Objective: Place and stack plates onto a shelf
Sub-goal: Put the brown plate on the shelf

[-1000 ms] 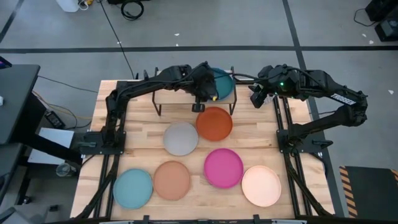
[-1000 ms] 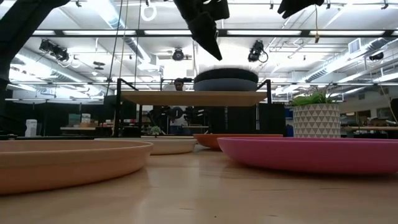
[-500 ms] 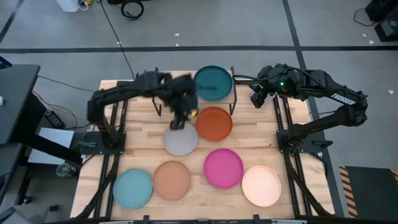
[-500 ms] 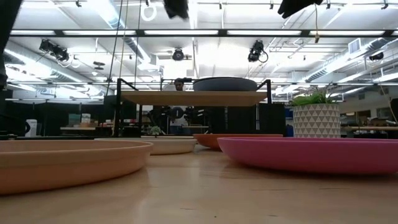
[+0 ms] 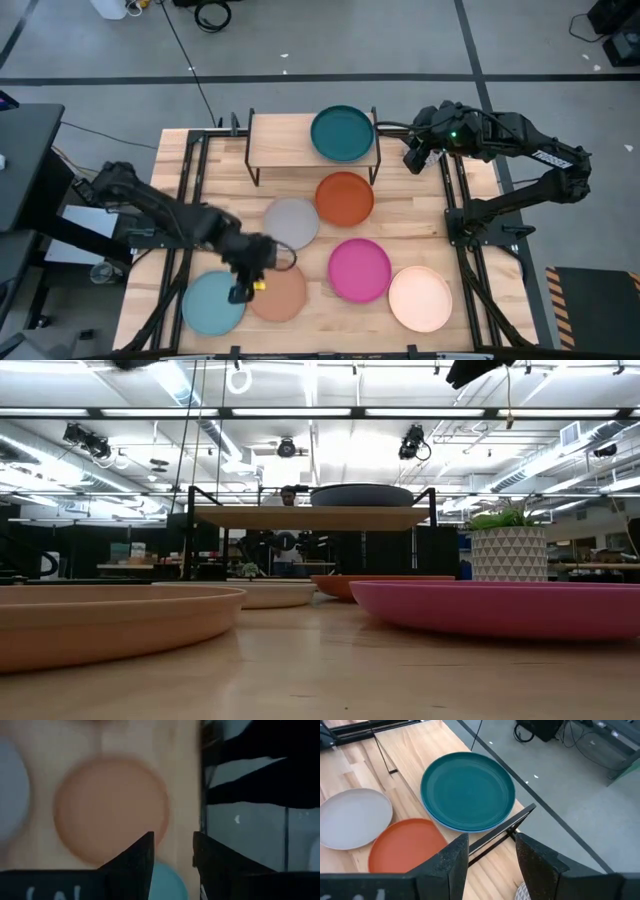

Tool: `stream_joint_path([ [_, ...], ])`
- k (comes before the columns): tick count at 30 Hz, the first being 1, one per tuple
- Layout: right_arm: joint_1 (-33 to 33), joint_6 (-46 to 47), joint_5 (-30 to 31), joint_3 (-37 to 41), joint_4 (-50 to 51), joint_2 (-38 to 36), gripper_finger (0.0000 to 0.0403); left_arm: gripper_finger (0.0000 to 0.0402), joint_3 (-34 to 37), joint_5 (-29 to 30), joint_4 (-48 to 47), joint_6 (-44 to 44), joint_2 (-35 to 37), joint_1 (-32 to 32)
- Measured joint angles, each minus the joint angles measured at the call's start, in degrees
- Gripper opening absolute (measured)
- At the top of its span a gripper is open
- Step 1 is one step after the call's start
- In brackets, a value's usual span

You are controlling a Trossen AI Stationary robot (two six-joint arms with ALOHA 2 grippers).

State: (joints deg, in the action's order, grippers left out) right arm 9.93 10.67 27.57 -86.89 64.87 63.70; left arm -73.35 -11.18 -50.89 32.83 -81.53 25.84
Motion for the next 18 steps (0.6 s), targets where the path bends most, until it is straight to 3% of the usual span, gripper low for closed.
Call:
stream_joint_path([
  [5, 0.0, -0.2, -0.2, 0.0, -1.1, 0.0, 0.0170, 0.0142, 12.5, 2.8, 6.5, 17.9, -0.7, 4.4],
  [10, 0.0, -0.2, -0.6, 0.0, -2.6, 0.0, 0.0170, 0.0142, 22.9, 4.7, 15.1, 32.5, -0.4, 4.9],
  [18, 0.0, -0.2, -1.4, 0.0, -2.7, 0.0, 0.0170, 0.0142, 30.3, 13.6, 19.4, 48.5, -0.4, 4.4],
])
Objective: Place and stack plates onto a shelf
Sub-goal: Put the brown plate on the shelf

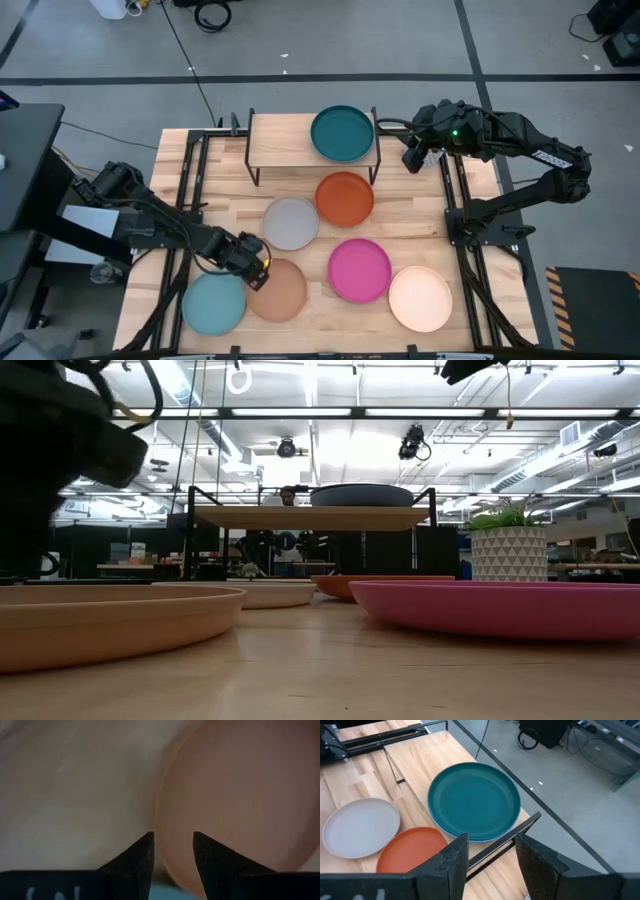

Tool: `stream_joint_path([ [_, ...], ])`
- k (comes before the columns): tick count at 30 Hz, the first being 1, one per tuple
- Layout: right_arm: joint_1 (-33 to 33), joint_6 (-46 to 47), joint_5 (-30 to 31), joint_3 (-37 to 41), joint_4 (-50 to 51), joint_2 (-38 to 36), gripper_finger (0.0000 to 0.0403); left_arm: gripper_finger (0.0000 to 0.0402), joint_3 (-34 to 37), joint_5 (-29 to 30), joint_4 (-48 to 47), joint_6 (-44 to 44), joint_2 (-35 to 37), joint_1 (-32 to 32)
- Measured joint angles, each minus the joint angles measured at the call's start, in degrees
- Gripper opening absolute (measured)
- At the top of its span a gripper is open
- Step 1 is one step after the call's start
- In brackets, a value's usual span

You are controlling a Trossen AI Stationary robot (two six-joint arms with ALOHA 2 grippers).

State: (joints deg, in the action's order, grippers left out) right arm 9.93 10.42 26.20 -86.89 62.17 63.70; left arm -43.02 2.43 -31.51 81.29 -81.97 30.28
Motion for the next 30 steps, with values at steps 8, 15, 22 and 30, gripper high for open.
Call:
stream_joint_path([
  [8, 0.0, -0.5, -0.4, 0.0, 0.0, 0.0, 0.0170, 0.0142, 0.4, 2.4, 2.4, 0.8, -2.4, 0.0],
  [15, 0.0, -0.5, -0.4, 0.0, 0.0, 0.0, 0.0170, 0.0141, 0.4, 2.2, 2.4, 1.1, -5.1, 0.0],
  [22, 0.0, -0.5, -0.4, 0.0, 0.0, 0.0, 0.0170, 0.0075, 0.4, 2.6, 2.5, 0.6, -5.1, 0.0],
  [30, 0.0, -0.5, -0.4, 0.0, 0.0, 0.0, 0.0170, 0.0012, 0.4, 2.9, 3.3, -0.1, -3.0, 0.0],
])
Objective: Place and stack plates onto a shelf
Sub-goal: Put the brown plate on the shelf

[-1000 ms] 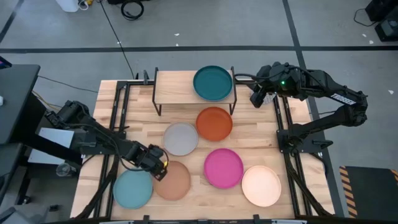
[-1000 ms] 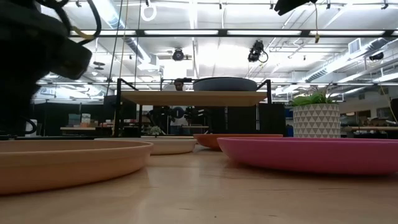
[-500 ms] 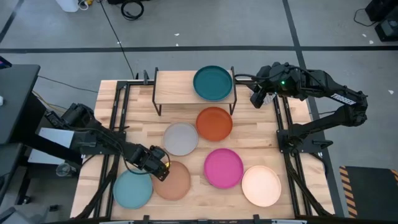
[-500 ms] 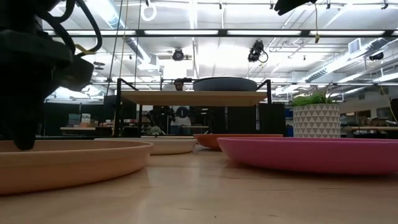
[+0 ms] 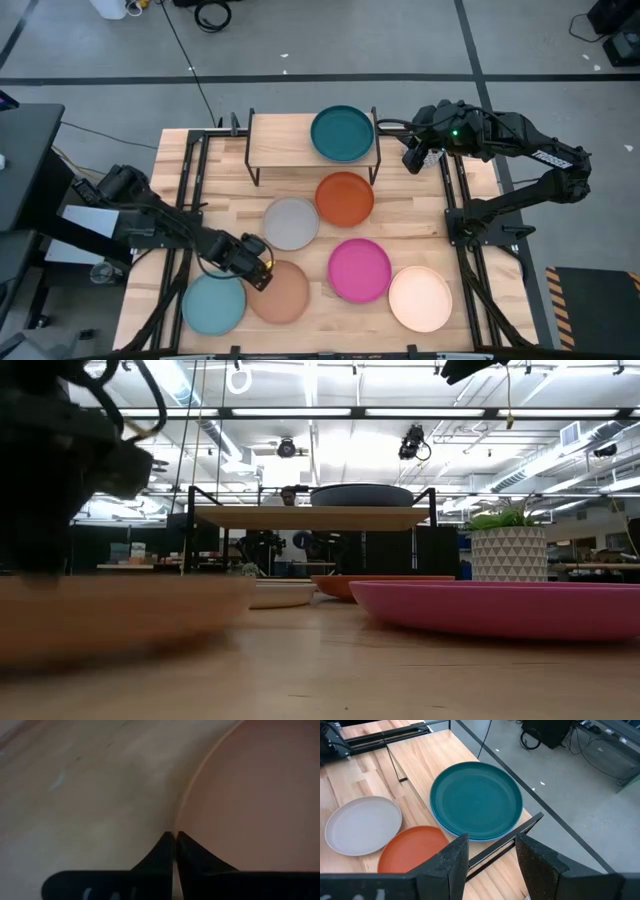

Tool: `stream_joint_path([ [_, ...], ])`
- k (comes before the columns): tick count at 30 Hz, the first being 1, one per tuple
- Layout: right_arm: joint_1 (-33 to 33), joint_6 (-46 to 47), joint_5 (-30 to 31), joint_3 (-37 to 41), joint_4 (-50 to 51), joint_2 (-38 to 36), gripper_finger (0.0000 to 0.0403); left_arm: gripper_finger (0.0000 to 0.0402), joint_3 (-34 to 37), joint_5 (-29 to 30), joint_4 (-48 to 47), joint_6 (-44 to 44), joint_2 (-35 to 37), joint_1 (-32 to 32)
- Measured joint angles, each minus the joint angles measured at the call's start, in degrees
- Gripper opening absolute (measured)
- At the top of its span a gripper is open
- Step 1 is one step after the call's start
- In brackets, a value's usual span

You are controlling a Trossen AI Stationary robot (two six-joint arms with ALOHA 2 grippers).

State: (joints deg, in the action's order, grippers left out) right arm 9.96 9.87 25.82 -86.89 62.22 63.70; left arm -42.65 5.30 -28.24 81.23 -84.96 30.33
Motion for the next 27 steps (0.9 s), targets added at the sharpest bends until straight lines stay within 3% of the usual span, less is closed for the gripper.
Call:
stream_joint_path([
  [6, 0.0, 0.0, 0.0, 0.0, 0.0, 0.0, 0.0170, 0.0012, -1.6, -1.6, -3.5, -3.9, 9.9, -1.4],
  [11, 0.0, 0.0, 0.0, 0.0, 0.0, 0.0, 0.0170, 0.0012, -9.7, -1.8, -13.8, -9.8, 17.0, -8.5],
  [19, 0.0, 0.0, 0.0, 0.0, -1.5, 0.0, 0.0170, 0.0012, -31.6, -0.6, -34.5, -36.3, 13.8, -33.0],
  [27, 0.0, 0.0, 0.0, 0.0, -2.9, 0.0, 0.0170, 0.0012, -46.6, -6.8, -42.2, -62.0, 3.7, -59.6],
])
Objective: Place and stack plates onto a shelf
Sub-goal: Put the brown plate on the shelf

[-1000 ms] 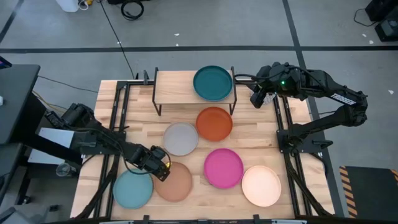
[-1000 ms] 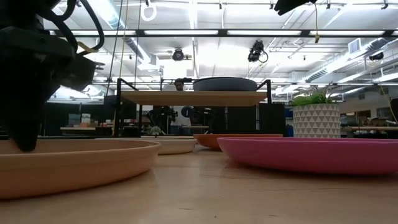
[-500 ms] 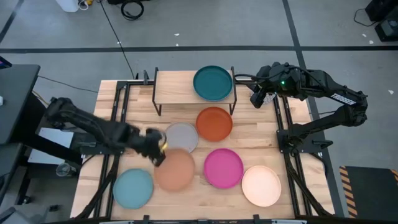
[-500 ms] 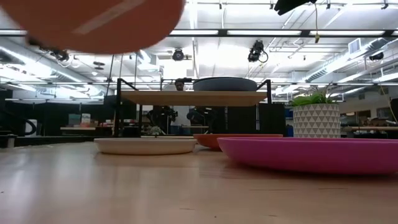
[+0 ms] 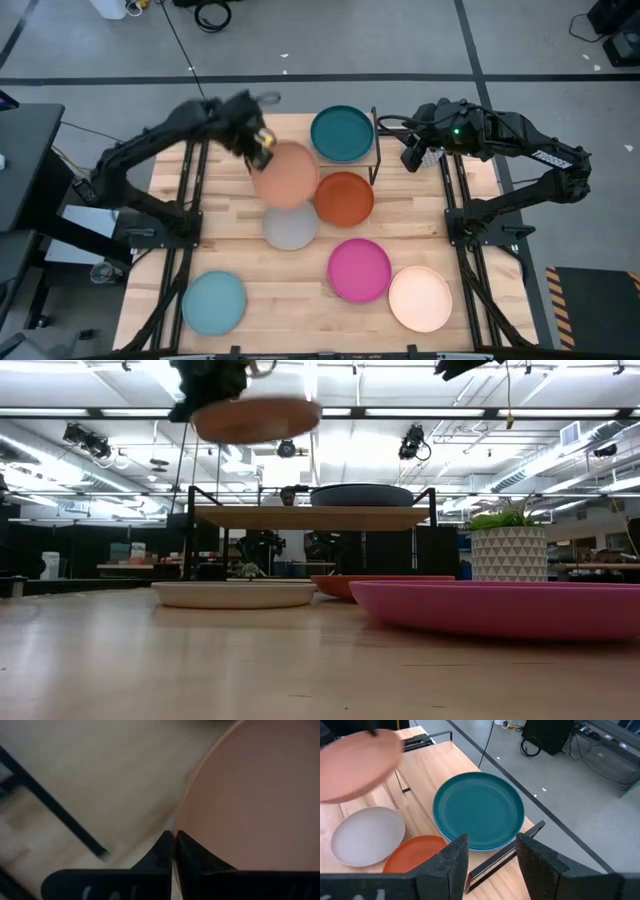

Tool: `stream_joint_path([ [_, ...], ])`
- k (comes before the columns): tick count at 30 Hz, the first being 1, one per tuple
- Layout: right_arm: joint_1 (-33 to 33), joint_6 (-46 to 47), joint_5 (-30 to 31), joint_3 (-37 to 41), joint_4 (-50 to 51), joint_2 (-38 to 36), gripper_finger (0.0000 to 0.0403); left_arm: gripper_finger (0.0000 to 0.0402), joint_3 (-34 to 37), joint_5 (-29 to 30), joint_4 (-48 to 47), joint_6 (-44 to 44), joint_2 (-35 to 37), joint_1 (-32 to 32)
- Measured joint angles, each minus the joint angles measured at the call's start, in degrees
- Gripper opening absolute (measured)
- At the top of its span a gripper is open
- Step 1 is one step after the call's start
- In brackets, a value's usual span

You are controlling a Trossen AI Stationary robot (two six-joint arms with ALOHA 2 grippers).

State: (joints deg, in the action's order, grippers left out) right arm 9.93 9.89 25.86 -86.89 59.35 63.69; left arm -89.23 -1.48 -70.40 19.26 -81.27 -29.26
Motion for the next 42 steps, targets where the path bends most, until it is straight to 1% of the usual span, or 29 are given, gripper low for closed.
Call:
stream_joint_path([
  [3, 0.0, 0.0, 0.0, 0.0, -0.2, 0.0, 0.0170, 0.0012, -5.5, -1.5, -2.8, -7.9, -5.8, -6.7],
  [7, 0.0, 0.0, 0.0, 0.0, -0.2, 0.0, 0.0170, 0.0012, -13.8, -1.4, -6.3, -16.3, -14.2, -11.7],
  [12, 0.0, 0.0, 1.3, 0.0, -0.2, 0.0, 0.0170, 0.0012, -22.9, 0.6, -9.9, -23.5, -22.2, -15.3],
  [16, 0.0, 0.4, 1.6, 0.0, -0.2, 0.0, 0.0170, 0.0012, -27.4, 3.4, -11.5, -27.9, -26.7, -16.2],
  [20, 0.0, 0.6, 1.7, 0.0, -0.5, 0.0, 0.0170, 0.0012, -28.6, 4.7, -11.2, -30.3, -28.9, -16.3],
  [26, 0.0, 1.1, 1.8, 0.0, -0.6, 0.0, 0.0170, 0.0012, -28.6, 6.7, -10.2, -32.0, -29.4, -16.4],
  [40, 0.0, 1.1, 1.8, 0.0, -2.3, 0.0, 0.0170, 0.0012, -28.5, 5.4, -8.8, -32.1, -29.9, -19.5],
  [42, 0.0, 1.1, 1.7, 0.0, -2.3, 0.0, 0.0170, 0.0022, -28.5, 5.3, -8.0, -31.9, -30.3, -19.4],
])
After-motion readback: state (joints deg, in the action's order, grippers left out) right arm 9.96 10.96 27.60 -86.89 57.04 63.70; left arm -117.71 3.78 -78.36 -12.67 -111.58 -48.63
